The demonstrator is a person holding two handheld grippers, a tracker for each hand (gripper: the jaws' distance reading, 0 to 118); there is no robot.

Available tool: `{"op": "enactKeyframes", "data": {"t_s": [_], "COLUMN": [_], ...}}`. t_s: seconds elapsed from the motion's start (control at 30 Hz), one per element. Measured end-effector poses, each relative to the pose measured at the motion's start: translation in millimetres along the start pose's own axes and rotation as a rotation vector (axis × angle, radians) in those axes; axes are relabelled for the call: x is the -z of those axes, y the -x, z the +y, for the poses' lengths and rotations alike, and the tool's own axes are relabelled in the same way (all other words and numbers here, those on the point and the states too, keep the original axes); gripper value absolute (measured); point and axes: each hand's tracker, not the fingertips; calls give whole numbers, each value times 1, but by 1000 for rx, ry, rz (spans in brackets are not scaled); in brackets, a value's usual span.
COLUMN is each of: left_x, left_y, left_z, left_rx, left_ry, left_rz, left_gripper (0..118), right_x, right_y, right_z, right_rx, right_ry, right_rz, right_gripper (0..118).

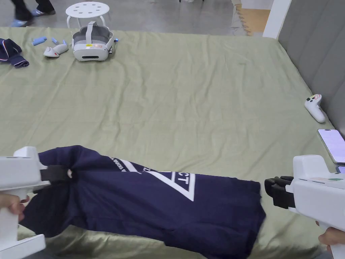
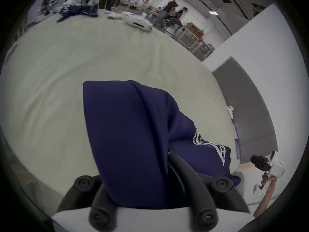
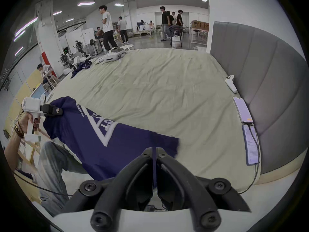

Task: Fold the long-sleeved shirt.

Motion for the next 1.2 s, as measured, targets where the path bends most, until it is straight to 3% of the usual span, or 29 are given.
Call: {"op": "enactKeyframes", "data": {"t_s": [0.13, 0.2, 0.27, 0.47, 0.6, 0.8, 0.83, 0.9, 0.97, 1.03, 1.13, 1.17, 1.2], "left_x": [-22, -32, -36, -37, 16, 128, 143, 167, 167, 145, 93, 73, 62], "left_y": [-8, -22, -29, -126, -190, -271, -276, -277, -276, -281, -268, -261, -249], "left_z": [-4, -9, -5, -28, -47, -99, -108, -118, -122, -111, -83, -73, -61], "left_rx": [47, 30, 41, 127, 128, 166, 176, 150, 157, 119, 138, 141, 124], "left_ry": [8, 4, -18, 46, 173, 349, 379, 379, 417, 380, 187, 121, 92], "left_rz": [121, 82, -20, -361, -472, -425, -416, -389, -497, -504, -570, -597, -594], "left_gripper": [18, 18, 18, 18, 18, 19, 24, 75, 103, 104, 104, 101, 91], "right_x": [4, 5, 3, 1, -2, -18, -21, -28, -35, -39, -41, -40, -40], "right_y": [1, 1, 4, 1, -10, -29, -33, -40, -47, -52, -56, -56, -55], "right_z": [1, 1, 2, -2, -9, -24, -26, -31, -35, -37, -39, -39, -39], "right_rx": [-4, -1, -2, 9, 37, 98, 108, 123, 138, 146, 150, 153, 156], "right_ry": [-4, -6, -9, -13, -16, -29, -31, -31, -36, -32, -29, -29, -32], "right_rz": [10, 16, 22, 17, 8, -29, -34, -48, -58, -67, -83, -84, -84], "right_gripper": [2, 2, 2, 2, 2, 2, 2, 2, 2, 2, 2, 2, 2]}}
